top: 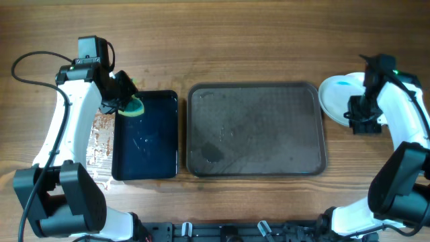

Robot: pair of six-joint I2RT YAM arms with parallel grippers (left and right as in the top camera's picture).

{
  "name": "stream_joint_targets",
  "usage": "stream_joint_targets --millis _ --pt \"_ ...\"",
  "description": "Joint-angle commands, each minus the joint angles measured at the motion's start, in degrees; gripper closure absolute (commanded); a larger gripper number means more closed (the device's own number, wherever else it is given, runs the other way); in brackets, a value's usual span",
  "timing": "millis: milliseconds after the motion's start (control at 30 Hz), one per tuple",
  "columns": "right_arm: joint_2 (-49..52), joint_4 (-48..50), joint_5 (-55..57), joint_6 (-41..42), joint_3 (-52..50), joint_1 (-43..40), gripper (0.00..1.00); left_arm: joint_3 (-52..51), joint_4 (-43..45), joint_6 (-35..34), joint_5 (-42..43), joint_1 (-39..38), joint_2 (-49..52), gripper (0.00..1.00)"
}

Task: Clean dirty plates on tray and stack at the side
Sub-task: 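Carry the plate right and stack it on the cleaned plates, then open the right gripper and lift it away from the stack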

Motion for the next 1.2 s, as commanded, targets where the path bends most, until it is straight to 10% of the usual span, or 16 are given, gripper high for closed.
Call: stream_joint_targets --millis 0,100,200,567,733,900,1067,1167 --pt "-0.1 1.6 -2.9 0.0 -3.3 -2.0 0.96 1.4 0.5 1.2 0.5 -0.2 0.4 0.96" --pt "-0.1 2.9 -2.9 0.0 -3.4 -2.0 0.96 1.4 0.5 1.2 0.5 -0.2 0.4 0.96" --pt "-0.1 3.7 -2.8 0.0 -3.4 -2.0 0.49 1.4 0.6 1.2 0.9 -0.2 0.4 0.96" --pt "-0.1 12.4 -1.2 -12.4 -3.2 -2.0 0.01 1.4 0.6 1.2 1.4 -0.2 0.4 0.96" --pt "-0.1 14.0 -3.0 -15.8 -1.0 -1.5 0.0 1.4 0.5 1.2 1.6 -0.3 0.4 0.96" --pt "-0.1 19.6 -7.3 -27.7 -0.9 4.9 0.41 1.4 0.8 1.1 1.6 -0.3 0.4 0.96" --pt "-0.1 24.5 -8.5 -29.2 -0.9 11.0 0.39 1.4 0.6 1.2 1.8 -0.3 0.4 0.96" --pt "-0.1 27.4 -12.5 -33.1 -0.9 11.0 0.7 1.4 0.5 1.1 1.8 -0.3 0.4 0.96"
